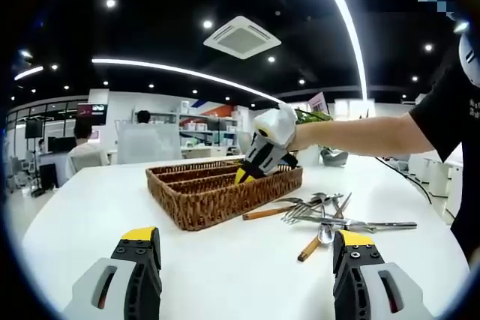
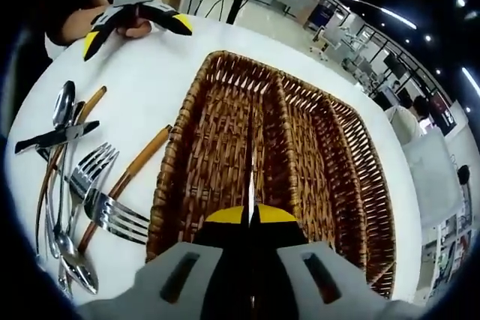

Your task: Arrange the knives, forks, and spoons in their matching storage slots by inserting each utensil handle-first until every utensil is classified and aligned in the correct compartment

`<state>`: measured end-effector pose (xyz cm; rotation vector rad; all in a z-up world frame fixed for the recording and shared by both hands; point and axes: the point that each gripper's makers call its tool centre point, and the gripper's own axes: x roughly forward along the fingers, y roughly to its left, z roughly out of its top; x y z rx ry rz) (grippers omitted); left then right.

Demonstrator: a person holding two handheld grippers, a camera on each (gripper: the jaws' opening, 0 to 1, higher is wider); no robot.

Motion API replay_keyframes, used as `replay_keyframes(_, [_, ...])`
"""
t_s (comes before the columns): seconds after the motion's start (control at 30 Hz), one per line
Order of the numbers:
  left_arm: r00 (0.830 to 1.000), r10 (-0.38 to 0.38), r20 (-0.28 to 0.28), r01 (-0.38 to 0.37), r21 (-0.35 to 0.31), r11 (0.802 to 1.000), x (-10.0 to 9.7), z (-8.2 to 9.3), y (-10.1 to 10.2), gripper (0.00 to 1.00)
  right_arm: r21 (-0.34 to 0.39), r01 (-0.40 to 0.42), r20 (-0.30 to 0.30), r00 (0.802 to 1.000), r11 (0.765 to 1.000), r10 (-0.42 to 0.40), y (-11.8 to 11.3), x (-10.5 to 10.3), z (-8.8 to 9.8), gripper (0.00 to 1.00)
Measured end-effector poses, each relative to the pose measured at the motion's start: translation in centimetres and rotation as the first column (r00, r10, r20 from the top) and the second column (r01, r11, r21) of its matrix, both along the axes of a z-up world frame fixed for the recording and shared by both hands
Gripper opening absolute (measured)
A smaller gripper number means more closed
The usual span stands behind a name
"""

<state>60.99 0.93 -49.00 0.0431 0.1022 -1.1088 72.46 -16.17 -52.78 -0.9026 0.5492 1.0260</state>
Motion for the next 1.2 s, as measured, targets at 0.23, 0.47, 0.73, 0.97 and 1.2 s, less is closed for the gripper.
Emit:
replay_keyframes(0.23, [1.0, 0.0, 0.001, 0.0, -0.001, 1.0, 0.0, 0.0, 0.0, 1.0, 0.008, 0.015, -0.005, 1.0, 1.0, -0.015, -0.1, -0.4, 0.3, 0.1])
replay_keyframes(0.47, [1.0, -0.001, 0.003, 0.001, 0.002, 1.0, -0.1, -0.1, -0.1, 1.0, 0.08, 0.044, 0.009, 0.999, 0.996, -0.045, 0.0, -0.5, 2.3, 0.16])
replay_keyframes(0.73, [1.0, 0.006, 0.0, -0.006, -0.004, 1.0, -0.2, 0.1, -0.1, 1.0, 0.173, 0.151, 0.084, 0.982, 0.973, -0.168, -0.6, 1.1, 5.0, 0.66])
replay_keyframes(0.97, [1.0, 0.003, 0.005, -0.003, 0.0, 1.0, -0.4, 0.1, -0.2, 1.0, 0.265, 0.262, 0.117, 0.946, 0.928, -0.301, -2.1, 2.0, 6.7, 0.92])
replay_keyframes(1.2, [1.0, 0.007, 0.011, -0.007, 0.001, 1.0, -0.5, 0.2, -0.2, 1.0, 0.382, 0.295, 0.113, 0.926, 0.876, -0.361, -2.5, 0.6, 8.0, 0.99])
